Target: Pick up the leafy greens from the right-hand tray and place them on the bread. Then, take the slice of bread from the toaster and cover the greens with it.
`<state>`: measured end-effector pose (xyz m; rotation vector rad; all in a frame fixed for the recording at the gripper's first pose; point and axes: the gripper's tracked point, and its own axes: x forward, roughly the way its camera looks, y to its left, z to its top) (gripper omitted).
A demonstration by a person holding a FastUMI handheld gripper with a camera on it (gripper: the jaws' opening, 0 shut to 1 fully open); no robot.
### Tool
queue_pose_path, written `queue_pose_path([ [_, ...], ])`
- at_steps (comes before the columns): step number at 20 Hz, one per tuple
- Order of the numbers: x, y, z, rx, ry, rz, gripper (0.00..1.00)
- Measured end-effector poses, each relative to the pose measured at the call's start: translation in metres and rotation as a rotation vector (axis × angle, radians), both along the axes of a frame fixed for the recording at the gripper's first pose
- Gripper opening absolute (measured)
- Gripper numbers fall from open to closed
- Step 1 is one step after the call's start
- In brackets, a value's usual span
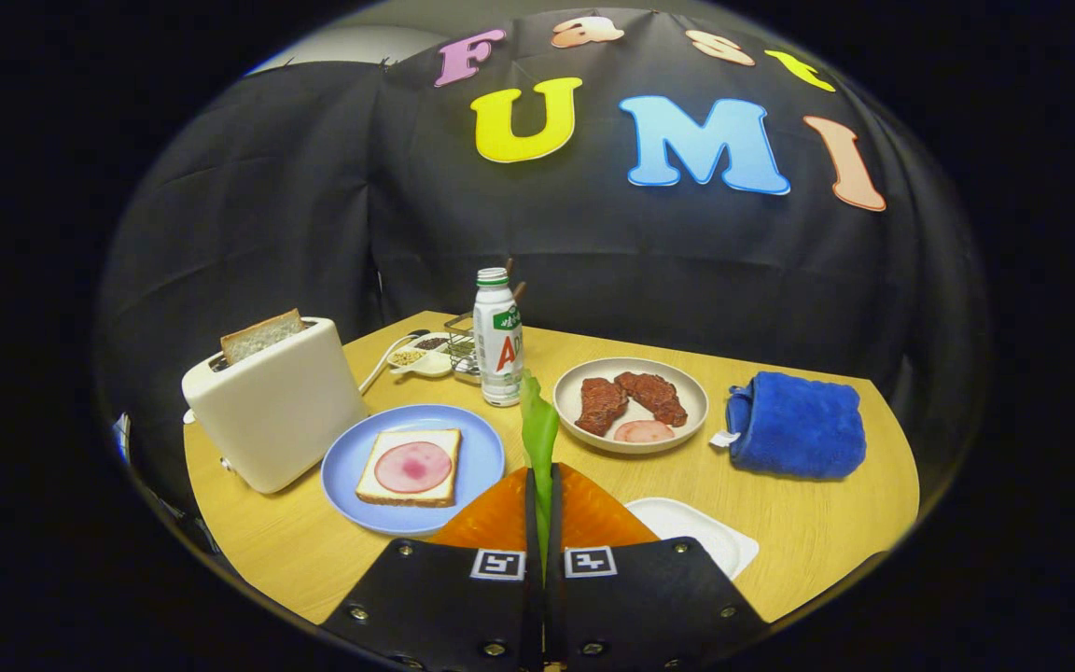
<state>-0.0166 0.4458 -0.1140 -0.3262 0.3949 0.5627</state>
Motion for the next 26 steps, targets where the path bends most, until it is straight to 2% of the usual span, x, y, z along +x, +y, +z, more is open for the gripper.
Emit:
queue_pose_path([
  [11, -0.015, 0.106, -0.032, -0.016, 0.058, 0.148, 0.01],
  [17, -0.021, 0.165, -0.056, 0.018, 0.117, 0.211, 0.01],
  [22, -0.007, 0.162, -0.084, -0.068, 0.116, 0.182, 0.03],
  [25, 0.007, 0.146, -0.097, -0.113, 0.123, 0.126, 0.27],
  [26, 0.009, 0.142, -0.097, -0.123, 0.124, 0.117, 0.32],
])
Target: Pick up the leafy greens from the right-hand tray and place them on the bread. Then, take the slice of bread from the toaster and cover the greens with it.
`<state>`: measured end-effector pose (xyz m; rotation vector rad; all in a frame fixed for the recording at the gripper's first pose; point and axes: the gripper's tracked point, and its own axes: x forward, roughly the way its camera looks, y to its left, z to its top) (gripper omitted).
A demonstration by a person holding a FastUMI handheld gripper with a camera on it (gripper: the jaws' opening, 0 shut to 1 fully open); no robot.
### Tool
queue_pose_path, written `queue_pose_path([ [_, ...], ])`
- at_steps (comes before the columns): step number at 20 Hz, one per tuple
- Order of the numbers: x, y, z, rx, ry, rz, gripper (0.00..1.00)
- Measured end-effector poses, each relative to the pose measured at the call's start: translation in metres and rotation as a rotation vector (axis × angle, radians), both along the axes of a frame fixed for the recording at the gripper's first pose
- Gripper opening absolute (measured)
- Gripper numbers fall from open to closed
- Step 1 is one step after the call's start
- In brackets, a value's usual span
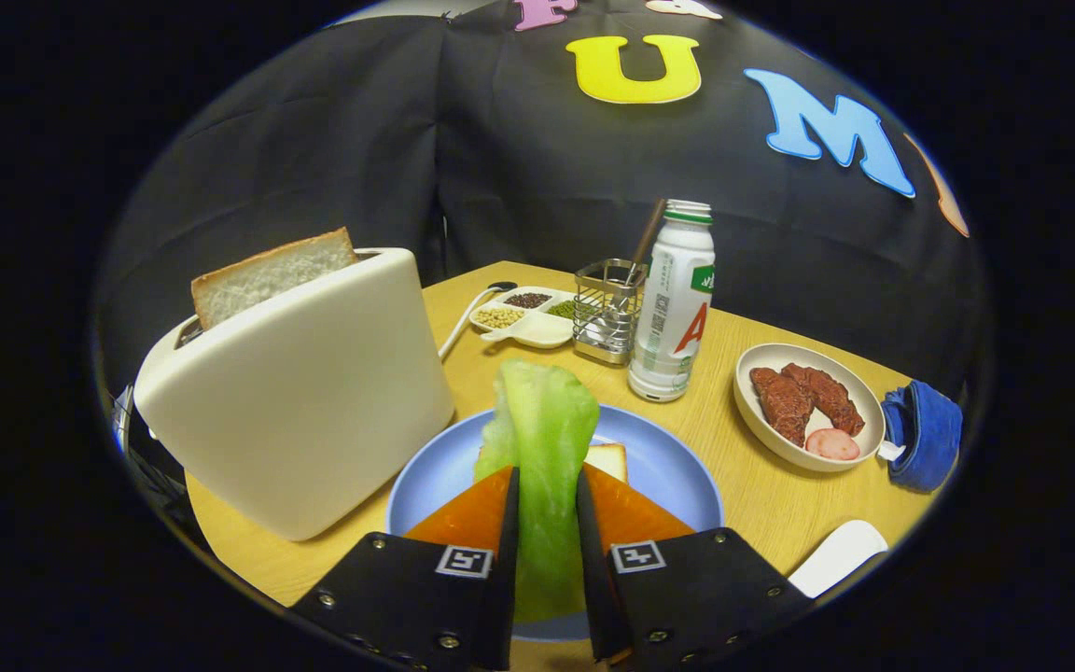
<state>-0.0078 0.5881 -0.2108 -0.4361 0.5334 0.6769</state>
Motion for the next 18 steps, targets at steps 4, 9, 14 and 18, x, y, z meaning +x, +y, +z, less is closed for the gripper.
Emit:
queue_pose_path([
  [4, 0.002, -0.010, 0.001, -0.028, -0.014, -0.002, 0.45],
  [9, -0.010, -0.012, 0.023, 0.005, -0.074, 0.012, 0.58],
  [14, -0.031, -0.011, 0.046, 0.090, -0.105, 0.019, 0.58],
  [18, -0.052, -0.010, 0.067, 0.161, -0.175, 0.019, 0.58],
])
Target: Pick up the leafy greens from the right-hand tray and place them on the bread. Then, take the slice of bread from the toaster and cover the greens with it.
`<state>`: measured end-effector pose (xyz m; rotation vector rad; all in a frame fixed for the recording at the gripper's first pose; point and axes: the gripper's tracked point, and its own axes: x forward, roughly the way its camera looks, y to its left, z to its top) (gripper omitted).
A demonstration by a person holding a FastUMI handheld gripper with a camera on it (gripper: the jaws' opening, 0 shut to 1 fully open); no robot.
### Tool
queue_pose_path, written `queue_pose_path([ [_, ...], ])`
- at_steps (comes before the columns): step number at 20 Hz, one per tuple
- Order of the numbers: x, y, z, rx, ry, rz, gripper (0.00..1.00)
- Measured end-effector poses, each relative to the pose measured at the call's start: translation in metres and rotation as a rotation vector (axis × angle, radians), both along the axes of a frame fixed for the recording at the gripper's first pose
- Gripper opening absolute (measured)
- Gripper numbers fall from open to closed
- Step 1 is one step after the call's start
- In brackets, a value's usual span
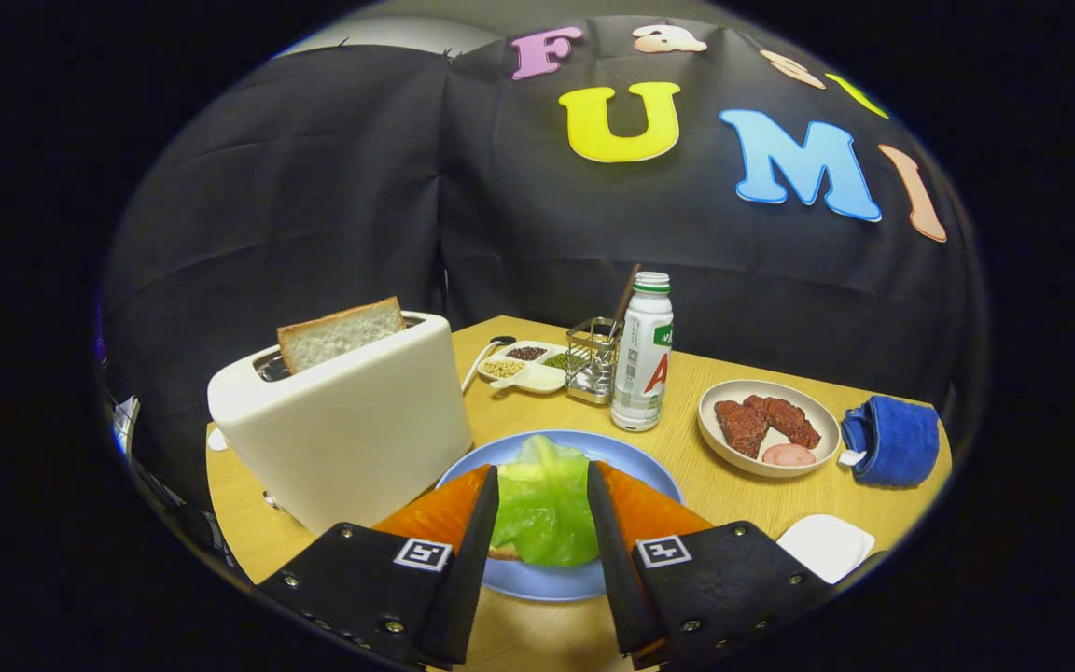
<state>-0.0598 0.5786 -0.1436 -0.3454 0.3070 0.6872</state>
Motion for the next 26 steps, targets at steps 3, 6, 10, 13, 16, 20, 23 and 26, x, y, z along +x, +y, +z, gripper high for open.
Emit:
queue_pose_path([
  [3, -0.015, 0.005, 0.010, 0.044, -0.062, -0.007, 0.58],
  [6, -0.027, 0.013, 0.019, 0.096, -0.103, -0.029, 0.58],
  [10, -0.044, 0.031, 0.033, 0.149, -0.166, -0.058, 0.58],
  [13, -0.062, 0.053, 0.035, 0.174, -0.160, -0.039, 0.58],
  [16, -0.075, 0.071, 0.038, 0.191, -0.149, -0.023, 0.58],
  [20, -0.086, 0.098, 0.037, 0.187, -0.148, -0.013, 0.58],
  [23, -0.092, 0.125, 0.032, 0.162, -0.146, 0.001, 0.58],
  [26, -0.101, 0.148, 0.033, 0.178, -0.156, 0.019, 0.57],
])
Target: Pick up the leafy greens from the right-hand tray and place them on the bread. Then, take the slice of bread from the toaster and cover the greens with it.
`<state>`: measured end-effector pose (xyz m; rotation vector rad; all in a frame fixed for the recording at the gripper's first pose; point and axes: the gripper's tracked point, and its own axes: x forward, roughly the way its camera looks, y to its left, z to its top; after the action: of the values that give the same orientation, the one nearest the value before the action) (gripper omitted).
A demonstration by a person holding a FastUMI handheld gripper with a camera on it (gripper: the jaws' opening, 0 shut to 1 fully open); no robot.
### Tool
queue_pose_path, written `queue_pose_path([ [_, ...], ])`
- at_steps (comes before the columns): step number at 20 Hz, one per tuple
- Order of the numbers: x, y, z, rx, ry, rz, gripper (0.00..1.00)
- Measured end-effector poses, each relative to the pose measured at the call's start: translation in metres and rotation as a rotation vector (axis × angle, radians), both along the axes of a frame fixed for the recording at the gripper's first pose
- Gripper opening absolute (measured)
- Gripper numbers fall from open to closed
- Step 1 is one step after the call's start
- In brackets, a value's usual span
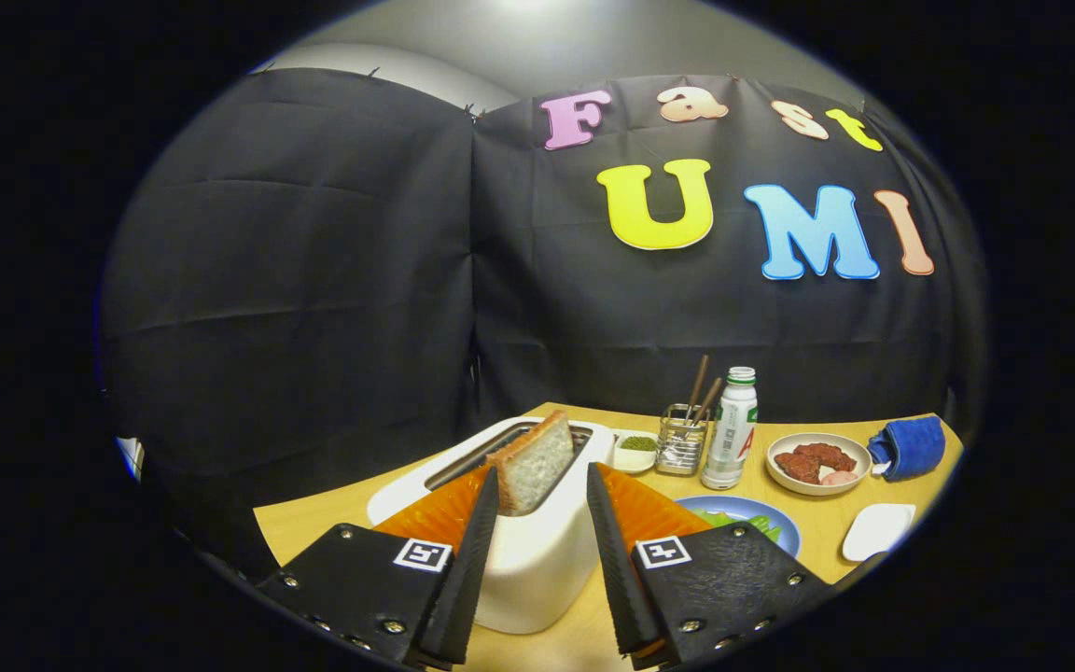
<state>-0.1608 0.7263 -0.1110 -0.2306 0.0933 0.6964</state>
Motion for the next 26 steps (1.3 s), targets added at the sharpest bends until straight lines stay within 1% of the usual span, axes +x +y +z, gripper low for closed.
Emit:
queue_pose_path([
  [5, 0.010, 0.022, -0.008, -0.032, -0.027, -0.035, 0.57],
  [7, 0.019, 0.029, -0.015, -0.064, -0.034, -0.064, 0.57],
  [9, 0.031, 0.027, -0.024, -0.098, -0.028, -0.114, 0.58],
  [10, 0.031, 0.030, -0.018, -0.066, -0.031, -0.121, 0.58],
  [11, 0.042, 0.027, -0.021, -0.071, -0.033, -0.158, 0.44],
  [12, 0.046, 0.025, -0.019, -0.062, -0.041, -0.177, 0.31],
  [13, 0.045, 0.028, -0.022, -0.060, -0.027, -0.161, 0.17],
  [14, 0.043, 0.029, -0.022, -0.064, -0.027, -0.140, 0.14],
  [15, 0.043, 0.027, -0.019, -0.058, -0.032, -0.136, 0.10],
  [18, 0.039, 0.028, -0.015, -0.053, -0.017, -0.110, 0.10],
  [19, 0.041, 0.029, -0.015, -0.051, -0.016, -0.099, 0.05],
  [21, 0.041, 0.029, -0.008, -0.037, -0.018, -0.091, 0.05],
  [23, 0.039, 0.027, 0.008, -0.007, -0.037, -0.091, 0.05],
  [26, 0.029, 0.028, 0.040, 0.034, -0.079, -0.070, 0.05],
])
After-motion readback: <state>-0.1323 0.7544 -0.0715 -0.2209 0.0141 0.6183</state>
